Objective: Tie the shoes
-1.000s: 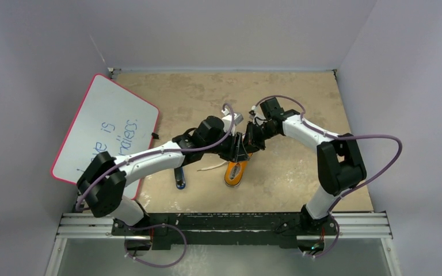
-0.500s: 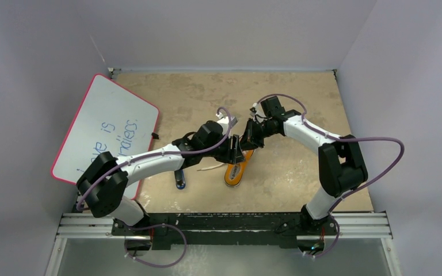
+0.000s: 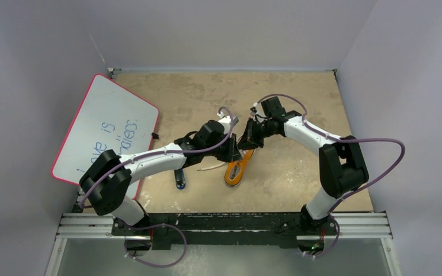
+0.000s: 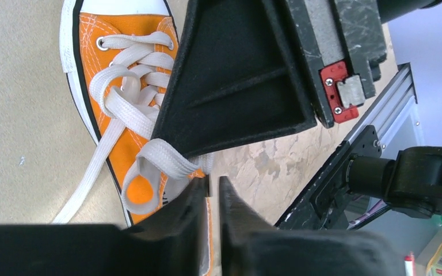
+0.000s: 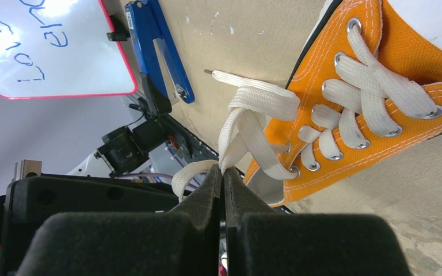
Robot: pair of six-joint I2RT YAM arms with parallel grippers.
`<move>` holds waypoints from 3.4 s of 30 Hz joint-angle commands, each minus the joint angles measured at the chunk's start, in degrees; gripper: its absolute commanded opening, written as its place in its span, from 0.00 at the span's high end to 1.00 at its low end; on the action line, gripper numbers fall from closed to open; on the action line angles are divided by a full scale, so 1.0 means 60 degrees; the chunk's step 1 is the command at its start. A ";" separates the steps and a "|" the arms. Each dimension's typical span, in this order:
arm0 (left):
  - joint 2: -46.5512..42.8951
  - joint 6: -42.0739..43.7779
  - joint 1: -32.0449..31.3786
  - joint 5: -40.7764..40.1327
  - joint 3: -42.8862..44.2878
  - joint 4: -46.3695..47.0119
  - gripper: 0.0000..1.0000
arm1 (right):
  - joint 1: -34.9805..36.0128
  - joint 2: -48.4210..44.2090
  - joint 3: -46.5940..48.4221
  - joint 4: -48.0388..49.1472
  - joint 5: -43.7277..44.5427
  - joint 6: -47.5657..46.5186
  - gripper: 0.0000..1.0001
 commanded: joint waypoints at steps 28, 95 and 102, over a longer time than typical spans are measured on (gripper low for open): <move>-0.1173 0.0809 -0.0036 0.2799 -0.0503 0.0085 1.00 | 0.0493 -0.1393 -0.0117 -0.1956 0.0133 -0.0221 0.47; 0.2783 0.4305 0.1567 0.0954 0.1390 -0.2465 0.57 | -0.0426 -0.0707 0.0224 -0.2819 0.1965 -0.3732 1.00; 0.2327 0.3846 0.1593 -0.1175 0.1816 -0.4574 1.00 | -0.0436 -0.1161 0.0251 -0.3287 0.1996 -0.3837 1.00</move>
